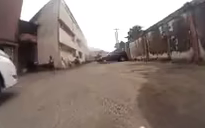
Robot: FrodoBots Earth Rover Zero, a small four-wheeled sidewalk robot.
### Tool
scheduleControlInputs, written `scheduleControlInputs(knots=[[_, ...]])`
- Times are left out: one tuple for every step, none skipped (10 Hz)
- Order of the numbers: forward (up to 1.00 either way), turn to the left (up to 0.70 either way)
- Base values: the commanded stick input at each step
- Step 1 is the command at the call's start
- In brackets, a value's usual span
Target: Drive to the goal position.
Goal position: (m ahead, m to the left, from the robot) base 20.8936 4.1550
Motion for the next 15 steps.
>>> scheduleControlInputs(knots=[[0.30, 0.00], [0.30, 0.00], [0.30, 0.00], [0.30, 0.00], [0.30, 0.00], [0.30, 0.00], [0.30, 0.00], [0.30, 0.00], [0.30, 0.00], [0.30, 0.00], [0.30, 0.00], [0.30, 0.00], [0.30, 0.00], [0.30, 0.00], [0.30, 0.00]])
